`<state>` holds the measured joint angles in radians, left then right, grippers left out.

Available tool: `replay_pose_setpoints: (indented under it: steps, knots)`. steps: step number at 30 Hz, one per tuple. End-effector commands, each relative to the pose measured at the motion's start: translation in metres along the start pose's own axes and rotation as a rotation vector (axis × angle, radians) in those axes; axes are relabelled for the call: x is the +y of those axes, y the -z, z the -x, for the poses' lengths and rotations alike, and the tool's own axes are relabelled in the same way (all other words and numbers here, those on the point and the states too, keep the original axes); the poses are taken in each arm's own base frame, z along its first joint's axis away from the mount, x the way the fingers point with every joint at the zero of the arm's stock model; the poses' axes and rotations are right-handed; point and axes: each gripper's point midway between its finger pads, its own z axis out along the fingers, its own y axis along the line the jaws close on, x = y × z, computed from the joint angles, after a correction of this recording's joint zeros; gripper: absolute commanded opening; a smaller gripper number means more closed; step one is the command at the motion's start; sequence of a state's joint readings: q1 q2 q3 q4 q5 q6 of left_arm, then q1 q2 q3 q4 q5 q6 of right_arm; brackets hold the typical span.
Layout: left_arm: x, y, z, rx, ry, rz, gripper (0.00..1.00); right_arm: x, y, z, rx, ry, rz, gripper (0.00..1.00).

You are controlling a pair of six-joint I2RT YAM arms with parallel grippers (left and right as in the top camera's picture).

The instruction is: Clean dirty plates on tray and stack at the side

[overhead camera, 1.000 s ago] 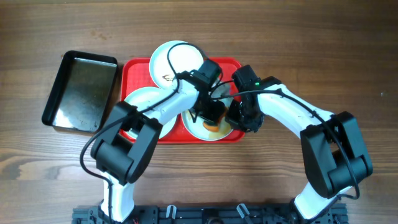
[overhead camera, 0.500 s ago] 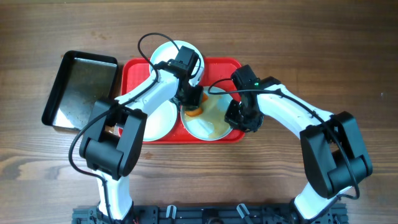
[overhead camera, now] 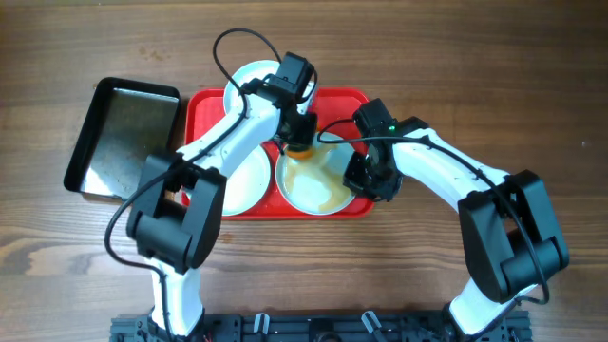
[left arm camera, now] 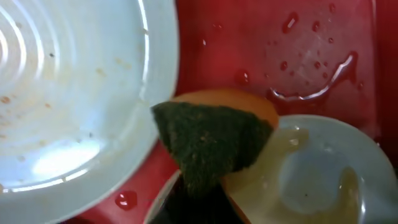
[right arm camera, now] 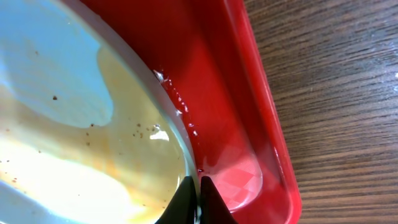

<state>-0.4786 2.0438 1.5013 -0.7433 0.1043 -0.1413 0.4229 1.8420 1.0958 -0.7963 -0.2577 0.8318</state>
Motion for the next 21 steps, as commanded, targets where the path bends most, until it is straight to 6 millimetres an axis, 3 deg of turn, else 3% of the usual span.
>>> replay_pose_setpoints:
  steps: [1,10,12,16,21]
  knots:
    - [0.007,0.046,0.015,-0.084,0.03,0.042,0.04,-0.007,-0.008,-0.001,0.003,0.033,-0.035,0.04]
    - [0.069,0.109,0.009,-0.124,0.139,0.109,0.04,0.008,-0.004,0.013,-0.052,0.078,0.012,0.04]
    - [0.091,0.123,0.002,-0.117,0.194,0.127,0.04,0.013,0.006,0.021,-0.088,0.114,0.004,0.04]
    - [0.118,0.129,-0.015,-0.063,0.264,0.151,0.04,0.015,0.033,0.039,-0.193,0.129,-0.051,0.05]
    - [0.127,0.13,-0.023,-0.034,0.273,0.15,0.04,0.018,0.07,0.052,-0.301,0.17,-0.079,0.05]
